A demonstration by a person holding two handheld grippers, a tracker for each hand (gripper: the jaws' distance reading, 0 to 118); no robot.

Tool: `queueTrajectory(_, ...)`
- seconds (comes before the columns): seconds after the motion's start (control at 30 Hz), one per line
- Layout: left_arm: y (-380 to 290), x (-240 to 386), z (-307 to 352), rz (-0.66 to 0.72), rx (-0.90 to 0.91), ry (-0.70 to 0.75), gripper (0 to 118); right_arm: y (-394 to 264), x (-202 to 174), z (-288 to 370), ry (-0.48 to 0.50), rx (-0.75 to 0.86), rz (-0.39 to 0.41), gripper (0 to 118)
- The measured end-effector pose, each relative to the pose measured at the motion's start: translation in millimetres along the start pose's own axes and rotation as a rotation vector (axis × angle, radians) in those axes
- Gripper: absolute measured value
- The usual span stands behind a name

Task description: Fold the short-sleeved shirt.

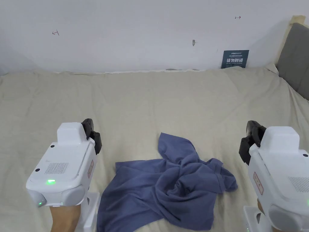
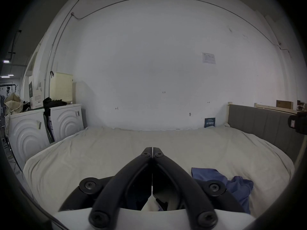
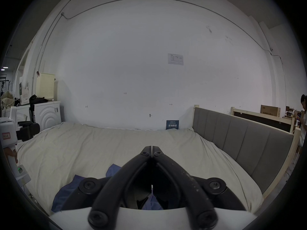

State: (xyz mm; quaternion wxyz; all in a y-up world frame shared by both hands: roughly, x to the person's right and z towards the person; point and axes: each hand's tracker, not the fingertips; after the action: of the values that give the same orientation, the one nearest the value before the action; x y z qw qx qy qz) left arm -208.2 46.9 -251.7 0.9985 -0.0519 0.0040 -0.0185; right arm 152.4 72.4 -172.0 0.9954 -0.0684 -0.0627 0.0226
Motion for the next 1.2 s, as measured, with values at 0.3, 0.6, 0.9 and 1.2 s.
queueTrajectory(0.3, -52.7, -14.7, -7.9, 0.149, -0.498, -0.063, 0, -9.2, -0.2, -2.1, 0.008, -0.032, -0.003, 1)
queueTrajectory(0.6, -145.9, -5.5, 14.5, 0.225, -0.804, -0.09, 4, -28.2, 1.6, -7.1, 0.016, -0.087, -0.004, 1)
queueTrajectory(0.9, -184.6, 20.5, 17.3, 0.17, -0.879, -0.041, 78, -44.7, 3.9, -15.3, 0.027, -0.141, -0.001, 1)
queueTrajectory(1.2, -179.1, 26.8, 15.6, 0.23, -0.875, -0.051, 3, -63.8, 10.8, -43.6, 0.007, -0.305, -0.019, 2)
